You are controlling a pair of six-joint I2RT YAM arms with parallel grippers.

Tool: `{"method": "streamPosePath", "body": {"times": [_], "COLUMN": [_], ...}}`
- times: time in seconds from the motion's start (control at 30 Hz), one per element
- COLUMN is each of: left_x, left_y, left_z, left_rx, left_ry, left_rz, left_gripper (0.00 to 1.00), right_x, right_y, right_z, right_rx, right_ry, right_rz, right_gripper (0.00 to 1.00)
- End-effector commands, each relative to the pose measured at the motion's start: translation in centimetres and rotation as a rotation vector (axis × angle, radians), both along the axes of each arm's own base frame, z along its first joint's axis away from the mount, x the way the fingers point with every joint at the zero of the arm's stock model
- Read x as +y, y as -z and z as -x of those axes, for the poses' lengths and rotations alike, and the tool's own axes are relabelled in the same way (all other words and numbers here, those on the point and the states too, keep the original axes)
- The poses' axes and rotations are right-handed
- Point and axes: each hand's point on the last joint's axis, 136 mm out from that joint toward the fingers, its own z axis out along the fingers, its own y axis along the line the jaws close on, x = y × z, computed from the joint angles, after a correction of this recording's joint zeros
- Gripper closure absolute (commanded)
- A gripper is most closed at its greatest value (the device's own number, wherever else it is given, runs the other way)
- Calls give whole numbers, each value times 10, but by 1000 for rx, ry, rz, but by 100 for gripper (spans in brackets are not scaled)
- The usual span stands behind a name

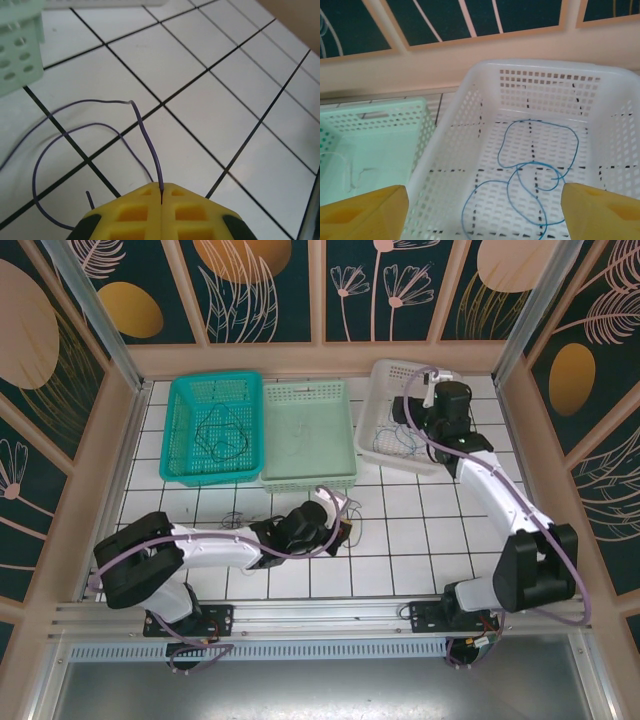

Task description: Untangle the cables

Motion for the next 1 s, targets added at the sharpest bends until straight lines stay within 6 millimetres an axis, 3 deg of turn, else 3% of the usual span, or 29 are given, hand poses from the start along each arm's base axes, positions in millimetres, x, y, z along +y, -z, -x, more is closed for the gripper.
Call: {"method": "streamPosePath", "body": {"times": [0.0, 0.3, 0.5, 0.67, 0.8, 0.97], "left_x": [-2, 15, 43, 85, 133, 194], "left_y": [-32, -123, -192, -249, -283, -302], "left_z": [-4, -17, -32, -58, -86, -127], "left_rx": [-34, -206, -357, -494, -598, -633], "left_ry": [-27, -79, -178, -331, -487, -657], "left_rz": [45, 86, 93, 79, 51, 16], "left_gripper": [100, 100, 100, 100, 100, 99], "right_x": [9, 3, 11, 28, 45, 62], "right_y": [-8, 26, 56, 69, 73, 80], "right_z": [23, 68, 87, 98, 107, 113], "right_rx": [-20, 14, 55, 58, 42, 57], "right_ry": [-43, -28, -51, -95, -150, -201], "right_rz": [-71, -125, -127, -127, -125, -145], "right_gripper": [20, 21, 22, 22, 22, 22]}}
